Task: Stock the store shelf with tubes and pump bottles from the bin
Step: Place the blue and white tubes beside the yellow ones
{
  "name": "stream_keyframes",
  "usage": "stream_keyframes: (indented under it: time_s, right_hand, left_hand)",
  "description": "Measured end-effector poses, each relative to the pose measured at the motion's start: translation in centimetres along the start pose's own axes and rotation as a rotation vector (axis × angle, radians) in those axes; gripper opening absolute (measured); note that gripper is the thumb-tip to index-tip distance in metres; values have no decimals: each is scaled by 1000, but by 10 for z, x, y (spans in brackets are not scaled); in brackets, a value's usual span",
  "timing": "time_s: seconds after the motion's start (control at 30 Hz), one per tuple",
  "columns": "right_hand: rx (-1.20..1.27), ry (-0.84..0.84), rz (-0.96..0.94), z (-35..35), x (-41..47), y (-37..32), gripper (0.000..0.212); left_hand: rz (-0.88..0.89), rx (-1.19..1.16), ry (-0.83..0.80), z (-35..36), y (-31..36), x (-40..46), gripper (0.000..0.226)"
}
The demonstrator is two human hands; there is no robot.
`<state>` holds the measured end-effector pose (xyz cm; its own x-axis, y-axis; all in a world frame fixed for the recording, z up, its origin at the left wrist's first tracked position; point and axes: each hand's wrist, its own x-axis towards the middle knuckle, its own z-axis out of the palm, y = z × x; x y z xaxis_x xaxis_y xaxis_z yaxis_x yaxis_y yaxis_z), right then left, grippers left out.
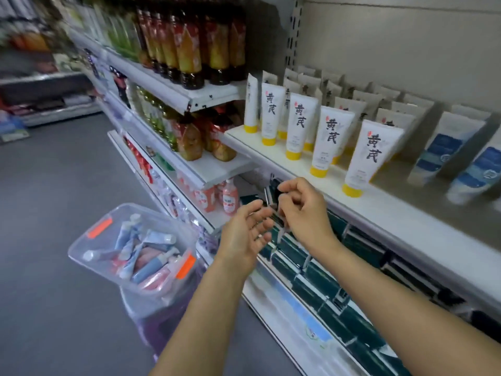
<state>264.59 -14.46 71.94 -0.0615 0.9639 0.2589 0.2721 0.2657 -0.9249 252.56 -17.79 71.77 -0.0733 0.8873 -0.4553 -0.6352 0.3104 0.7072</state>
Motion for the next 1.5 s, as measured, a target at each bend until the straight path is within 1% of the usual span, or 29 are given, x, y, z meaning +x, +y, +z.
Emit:
stream_keyframes:
  time_s: [0.13, 0.27, 0.43, 0.57, 0.7, 0.8, 0.97, 1.07, 1.13, 1.23, 1.3, 1.37, 1.43, 1.5]
  right_hand:
    - [49, -91, 42, 84, 13, 2, 18]
    - [82, -214, 115, 168, 26, 13, 18]
    - [70, -317, 239, 254, 37, 42, 25]
    - [36, -384, 357, 300, 40, 64, 28]
    - [-26, -493, 469, 335, 51, 88, 20]
    - [-114, -580, 490, 356, 69, 109, 13]
    - [-278, -679, 514, 404, 100, 154, 10]
    - [-376, -758, 518, 433, 114, 182, 10]
    - [-507, -817, 464, 451, 123, 202, 17]
    - [-789, -920, 309, 473, 131, 229, 25]
    - [-923, -989, 224, 483, 135, 244, 30]
    - [-1035, -1032, 103, 490, 135, 257, 37]
    - [-1136, -1064, -23, 496, 133, 268, 46]
    - [-1219, -1068, -100, 504, 129, 275, 54]
  left_hand:
    - [-8, -19, 130, -74, 40, 21, 14]
    - [-53, -40, 226, -144, 76, 42, 14]
    - [-95, -56, 356, -227, 104, 68, 14]
    - [-138, -33, 452, -277, 115, 91, 16]
    - [-218, -25, 548, -317, 114, 123, 13]
    - [-256, -34, 599, -340, 111, 151, 11]
    - [-295, -67, 663, -371, 110, 198, 13]
    - [-299, -30, 738, -392, 109, 230, 17]
    - [-306, 73, 787, -409, 105, 252, 18]
    - [-309, 310, 858, -433, 92, 280, 20]
    - [-285, 481, 869, -448, 80, 295, 10]
    - [-334, 650, 872, -466, 60, 309, 36]
    - [-383, 828, 852, -477, 44, 316, 50]
    - [-411, 1016, 784, -481, 36, 321, 58]
